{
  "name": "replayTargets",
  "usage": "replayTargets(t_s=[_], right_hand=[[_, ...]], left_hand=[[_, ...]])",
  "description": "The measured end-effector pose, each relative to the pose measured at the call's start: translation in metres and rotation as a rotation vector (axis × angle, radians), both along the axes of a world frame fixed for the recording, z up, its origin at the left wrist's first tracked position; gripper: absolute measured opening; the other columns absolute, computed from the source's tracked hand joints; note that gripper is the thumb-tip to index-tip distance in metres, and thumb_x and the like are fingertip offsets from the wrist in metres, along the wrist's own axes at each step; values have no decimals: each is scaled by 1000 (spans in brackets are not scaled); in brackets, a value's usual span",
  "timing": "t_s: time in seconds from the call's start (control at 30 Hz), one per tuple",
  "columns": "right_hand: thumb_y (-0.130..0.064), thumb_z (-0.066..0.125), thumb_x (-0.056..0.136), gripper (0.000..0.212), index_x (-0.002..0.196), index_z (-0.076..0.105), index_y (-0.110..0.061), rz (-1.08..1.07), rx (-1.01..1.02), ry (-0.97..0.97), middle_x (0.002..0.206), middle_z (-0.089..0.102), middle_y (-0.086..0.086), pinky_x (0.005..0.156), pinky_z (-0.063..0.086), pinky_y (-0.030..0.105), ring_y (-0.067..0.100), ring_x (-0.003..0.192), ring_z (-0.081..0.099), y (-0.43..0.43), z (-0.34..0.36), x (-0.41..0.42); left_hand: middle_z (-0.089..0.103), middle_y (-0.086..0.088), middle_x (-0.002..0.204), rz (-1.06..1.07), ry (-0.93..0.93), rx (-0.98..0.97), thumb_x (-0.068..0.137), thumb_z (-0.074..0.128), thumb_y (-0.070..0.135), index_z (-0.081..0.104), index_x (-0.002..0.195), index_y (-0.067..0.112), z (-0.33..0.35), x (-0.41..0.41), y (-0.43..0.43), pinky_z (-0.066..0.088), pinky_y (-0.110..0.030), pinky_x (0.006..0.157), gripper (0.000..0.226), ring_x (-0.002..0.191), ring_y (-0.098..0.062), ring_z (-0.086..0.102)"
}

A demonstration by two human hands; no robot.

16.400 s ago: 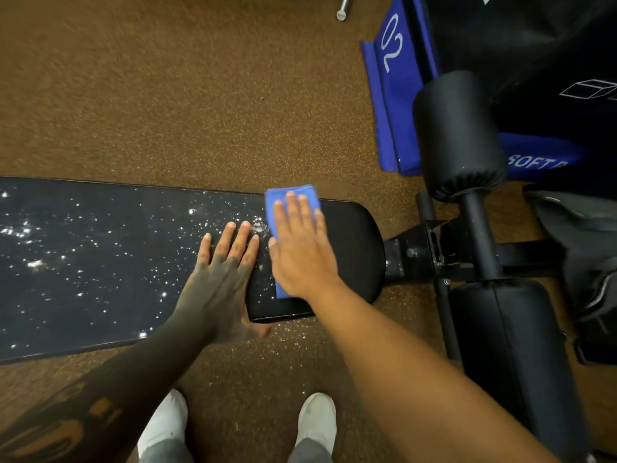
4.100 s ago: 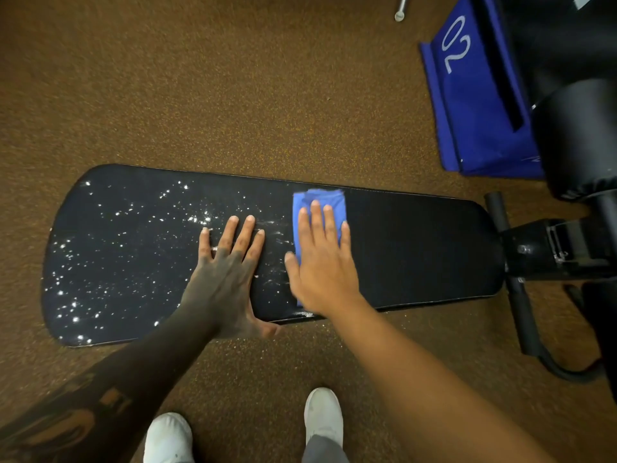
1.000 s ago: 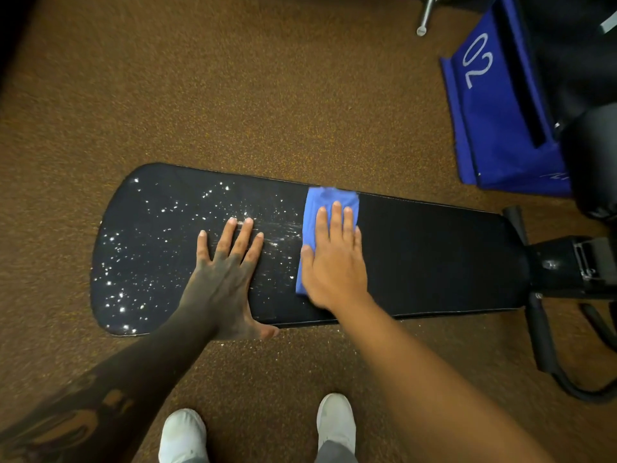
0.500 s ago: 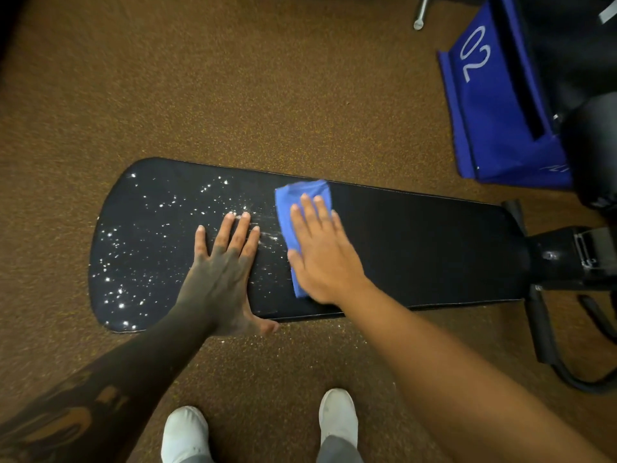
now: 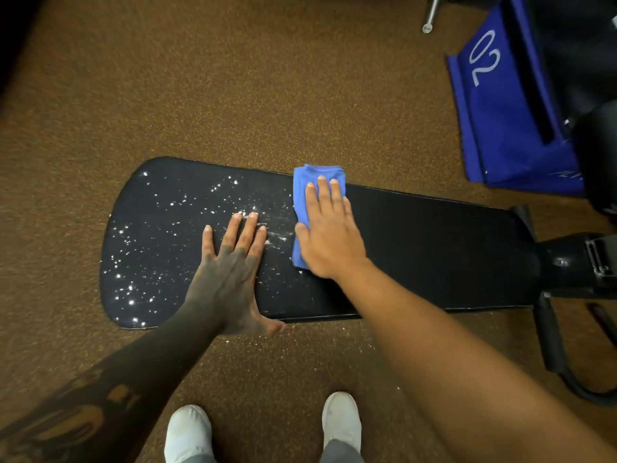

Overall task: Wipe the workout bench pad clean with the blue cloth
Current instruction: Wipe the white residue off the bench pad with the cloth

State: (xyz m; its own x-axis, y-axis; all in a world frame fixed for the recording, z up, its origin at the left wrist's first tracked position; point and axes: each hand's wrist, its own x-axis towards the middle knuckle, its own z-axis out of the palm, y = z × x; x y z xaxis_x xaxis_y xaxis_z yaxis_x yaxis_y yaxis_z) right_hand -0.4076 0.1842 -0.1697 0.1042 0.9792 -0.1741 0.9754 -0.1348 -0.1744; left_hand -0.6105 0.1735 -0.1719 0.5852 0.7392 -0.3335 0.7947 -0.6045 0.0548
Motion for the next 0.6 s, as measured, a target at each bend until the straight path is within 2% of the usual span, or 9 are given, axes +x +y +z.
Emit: replayTargets(t_s=[0.07,0.17,0.23,0.37,0.43,0.5,0.6], right_hand=[[-37,36,98,70,156,7,-11,75,-21,-37,165,-1,10,122,5,46,27,151,-7,3,0,23],[-34,34,98,68,156,8,-11,-53,-44,-43,165,1,12,122,3,45,28,151,-8,18,0,20],[-35,33,99,68,156,6,-10,-64,-48,-47,165,-1,13,122,0,46,29,151,-9,17,0,11],[-43,31,96,73,156,5,-12,152,-46,-65,165,-2,11,122,6,50,30,151,-8,-32,3,5],[-52,24,95,73,157,8,-15,213,-64,-66,165,-1,10,121,6,52,29,151,-7,-45,4,7],[-53,16,97,68,156,12,-20,159,-41,-24,165,-1,10,121,3,52,28,151,-8,-33,7,9],[-42,19,102,58,156,7,-25,30,-42,29,165,-7,8,121,2,54,27,150,-12,-7,4,1]], left_hand=[[-14,-13,168,-4,-3,2,37,26,112,-2,158,6,0,0,1,1,-68,121,163,154,-33,-17],[-18,-13,167,-20,0,2,37,23,113,-6,157,7,-1,-3,2,-1,-66,121,163,153,-32,-20],[-18,-13,167,-24,3,7,37,23,113,-6,157,7,-1,-4,2,-1,-66,121,163,153,-32,-20],[-15,-14,167,-25,-7,10,37,23,113,-3,158,8,-1,-4,1,0,-67,121,162,154,-33,-17],[-12,-14,168,-27,-13,13,38,24,113,-1,158,10,-1,-4,2,2,-68,120,160,154,-33,-14],[-7,-15,168,-23,-26,17,38,26,112,3,158,12,-1,-5,2,4,-69,120,158,155,-34,-10],[-4,-15,168,-22,-36,17,39,24,112,4,159,16,-1,-8,3,4,-70,119,155,155,-35,-8]])
